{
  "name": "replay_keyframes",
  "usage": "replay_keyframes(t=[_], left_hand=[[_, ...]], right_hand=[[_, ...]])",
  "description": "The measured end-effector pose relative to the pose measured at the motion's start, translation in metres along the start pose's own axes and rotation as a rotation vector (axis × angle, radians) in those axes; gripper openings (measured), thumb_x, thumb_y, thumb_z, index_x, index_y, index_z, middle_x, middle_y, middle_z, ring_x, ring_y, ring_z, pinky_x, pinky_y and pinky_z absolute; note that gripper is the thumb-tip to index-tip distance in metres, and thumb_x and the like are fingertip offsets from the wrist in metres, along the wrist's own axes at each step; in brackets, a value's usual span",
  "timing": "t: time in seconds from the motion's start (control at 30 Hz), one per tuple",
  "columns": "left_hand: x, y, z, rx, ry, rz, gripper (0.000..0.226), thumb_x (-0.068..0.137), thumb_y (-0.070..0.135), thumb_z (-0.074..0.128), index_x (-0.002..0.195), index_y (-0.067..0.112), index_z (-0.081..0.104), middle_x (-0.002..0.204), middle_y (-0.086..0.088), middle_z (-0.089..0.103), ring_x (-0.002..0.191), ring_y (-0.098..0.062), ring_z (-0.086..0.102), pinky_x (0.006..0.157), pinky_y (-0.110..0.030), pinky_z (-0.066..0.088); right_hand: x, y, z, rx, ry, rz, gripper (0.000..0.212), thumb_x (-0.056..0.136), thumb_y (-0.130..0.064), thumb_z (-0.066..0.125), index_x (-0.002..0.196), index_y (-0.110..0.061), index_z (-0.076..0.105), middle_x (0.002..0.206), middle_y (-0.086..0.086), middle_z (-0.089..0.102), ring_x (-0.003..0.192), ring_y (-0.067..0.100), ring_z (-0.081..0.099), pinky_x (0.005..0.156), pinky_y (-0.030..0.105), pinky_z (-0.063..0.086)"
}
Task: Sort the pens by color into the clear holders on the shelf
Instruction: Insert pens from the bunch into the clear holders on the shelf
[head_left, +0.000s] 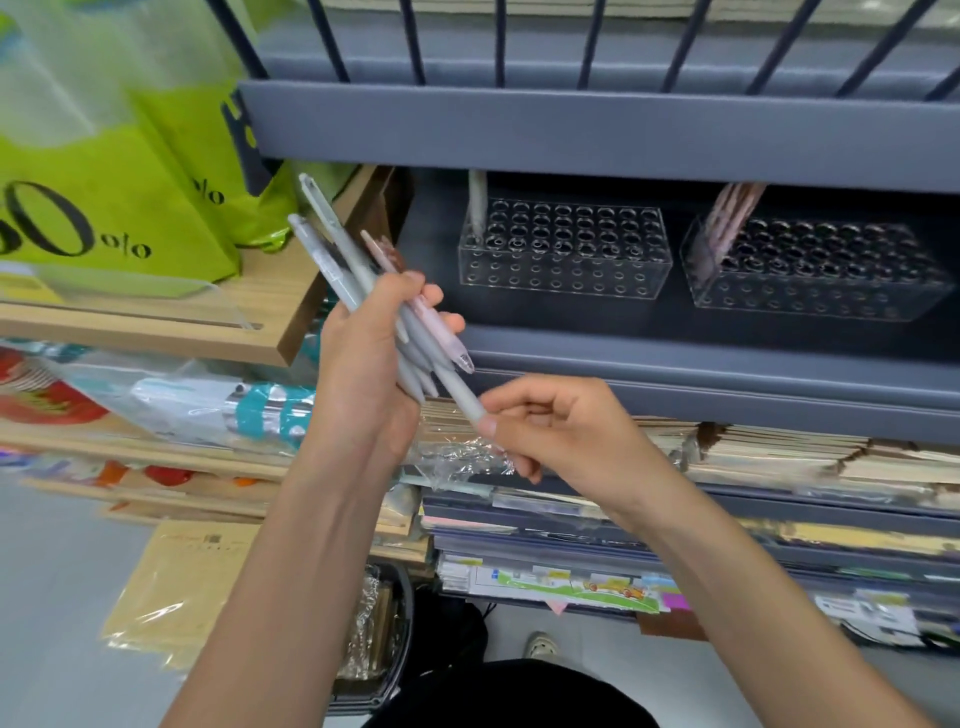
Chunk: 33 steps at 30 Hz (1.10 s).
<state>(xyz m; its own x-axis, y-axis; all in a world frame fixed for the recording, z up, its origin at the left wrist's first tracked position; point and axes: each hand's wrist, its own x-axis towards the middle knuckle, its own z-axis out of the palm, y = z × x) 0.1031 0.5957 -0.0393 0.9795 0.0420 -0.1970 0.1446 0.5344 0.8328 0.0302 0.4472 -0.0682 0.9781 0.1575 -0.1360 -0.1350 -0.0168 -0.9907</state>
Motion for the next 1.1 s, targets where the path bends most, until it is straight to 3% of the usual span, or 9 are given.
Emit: replay_keyframes(t=[0.17,0.4,0.57,0.7,0.83,1.0,1.1], left_hand=[[0.005,0.014,-0.002,-0.07,0.018,0.023,0.007,0.098,0.008,0.055,0.092,0.011,0.056,0.061,0.002,0.064,0.049,-0.013,0.062,0.046,-0.021,0.048],[0.006,0.015,-0.016,-0.054,-0.009,0.039,0.008,0.099,0.008,0.057,0.1,0.004,0.05,0.058,0.0,0.061,0.056,-0.019,0.068,0.055,-0.026,0.056],[0.002,0.018,-0.028,-0.064,-0.014,0.05,0.014,0.099,0.007,0.057,0.107,0.001,0.048,0.058,0.0,0.064,0.063,-0.023,0.073,0.06,-0.028,0.059],[-0.006,0.019,-0.037,-0.01,-0.073,0.016,0.016,0.098,0.007,0.056,0.11,0.003,0.046,0.061,-0.001,0.062,0.054,-0.019,0.066,0.053,-0.025,0.054],[-0.016,0.014,-0.044,0.086,-0.125,-0.019,0.01,0.097,0.004,0.058,0.103,0.003,0.05,0.064,-0.002,0.061,0.048,-0.017,0.058,0.047,-0.023,0.05],[-0.022,0.014,-0.054,0.161,-0.149,-0.046,0.01,0.095,0.003,0.06,0.104,0.006,0.055,0.065,-0.003,0.061,0.045,-0.017,0.054,0.044,-0.022,0.047],[-0.024,0.016,-0.062,0.198,-0.179,-0.046,0.009,0.096,0.002,0.059,0.103,0.007,0.055,0.064,-0.002,0.06,0.044,-0.016,0.053,0.043,-0.022,0.046]], right_hand=[[-0.014,0.004,-0.01,0.006,-0.051,0.039,0.005,0.076,-0.014,0.071,0.08,-0.018,0.073,0.066,0.005,0.065,0.048,0.014,0.055,0.045,0.022,0.044],[-0.025,0.001,-0.031,-0.063,-0.089,0.063,0.017,0.084,0.005,0.069,0.085,-0.012,0.071,0.067,0.01,0.067,0.05,0.018,0.061,0.047,0.025,0.051],[-0.024,-0.006,-0.036,0.0,-0.122,0.051,0.01,0.086,0.008,0.062,0.091,-0.001,0.063,0.072,0.019,0.069,0.053,0.025,0.065,0.049,0.026,0.052],[-0.01,-0.021,-0.033,-0.084,-0.001,-0.075,0.017,0.085,0.013,0.061,0.096,0.0,0.055,0.077,0.017,0.074,0.061,0.028,0.07,0.053,0.029,0.055],[0.018,-0.047,-0.028,-0.179,0.119,-0.179,0.029,0.078,0.0,0.064,0.101,-0.01,0.051,0.08,0.013,0.075,0.068,0.03,0.073,0.055,0.029,0.056],[0.06,-0.067,-0.029,-0.236,0.441,-0.255,0.017,0.075,-0.014,0.066,0.088,-0.02,0.055,0.072,0.001,0.073,0.059,0.019,0.07,0.052,0.029,0.055],[0.076,-0.073,-0.03,-0.285,0.573,-0.281,0.011,0.077,-0.016,0.068,0.07,-0.022,0.062,0.071,0.0,0.074,0.051,0.013,0.065,0.05,0.028,0.054]])
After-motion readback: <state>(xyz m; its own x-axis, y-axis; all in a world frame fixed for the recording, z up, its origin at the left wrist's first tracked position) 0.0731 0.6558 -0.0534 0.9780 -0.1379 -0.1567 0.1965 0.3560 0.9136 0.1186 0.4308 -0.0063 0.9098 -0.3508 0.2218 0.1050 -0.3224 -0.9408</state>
